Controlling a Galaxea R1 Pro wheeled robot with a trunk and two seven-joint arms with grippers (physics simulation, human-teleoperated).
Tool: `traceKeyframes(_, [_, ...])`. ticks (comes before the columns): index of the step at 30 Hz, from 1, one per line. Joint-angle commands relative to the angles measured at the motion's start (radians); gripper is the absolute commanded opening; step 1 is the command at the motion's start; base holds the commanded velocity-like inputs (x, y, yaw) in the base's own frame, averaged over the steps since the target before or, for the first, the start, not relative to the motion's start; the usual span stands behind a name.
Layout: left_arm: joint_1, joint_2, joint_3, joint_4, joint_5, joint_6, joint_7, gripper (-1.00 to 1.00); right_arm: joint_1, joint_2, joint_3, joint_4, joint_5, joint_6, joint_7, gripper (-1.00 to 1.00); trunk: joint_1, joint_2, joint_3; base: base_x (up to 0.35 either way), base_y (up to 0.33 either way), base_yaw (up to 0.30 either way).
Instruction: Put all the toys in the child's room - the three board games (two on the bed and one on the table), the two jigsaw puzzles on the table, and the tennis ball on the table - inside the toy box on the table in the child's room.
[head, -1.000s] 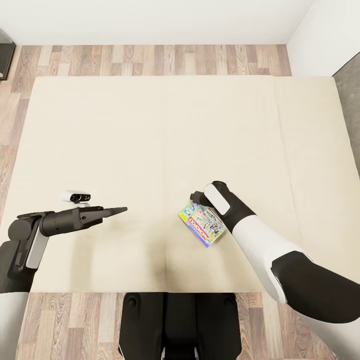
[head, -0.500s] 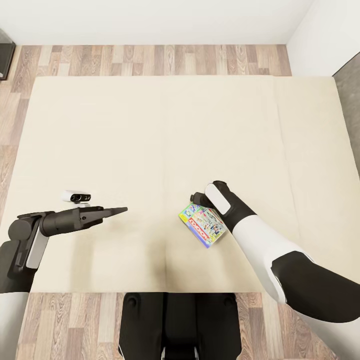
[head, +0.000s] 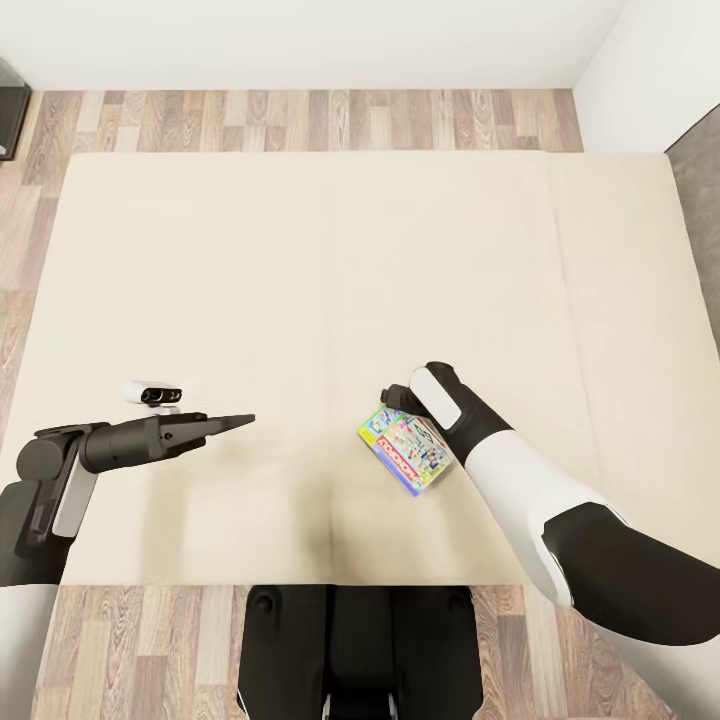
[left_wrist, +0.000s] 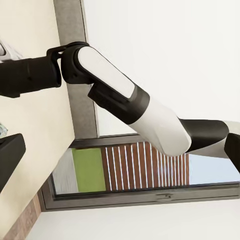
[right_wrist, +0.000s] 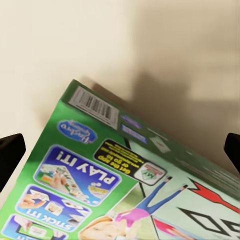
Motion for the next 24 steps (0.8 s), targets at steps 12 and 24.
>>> traceKeyframes(12, [0.0, 0.0, -0.001, 0.0, 0.0, 0.011, -0.004, 1.0, 0.0, -0.001, 0.005, 0.016, -0.009, 0.002, -0.011, 1.0, 0.001, -0.002, -0.001, 0.0, 0.0, 0.0])
traceKeyframes(24, [0.0, 0.0, 0.0, 0.0, 0.001, 0.011, -0.004, 1.0, -0.001, 0.001, 0.005, 0.061, -0.01, 0.005, -0.013, 1.0, 0.001, -0.002, -0.001, 0.0, 0.0, 0.0])
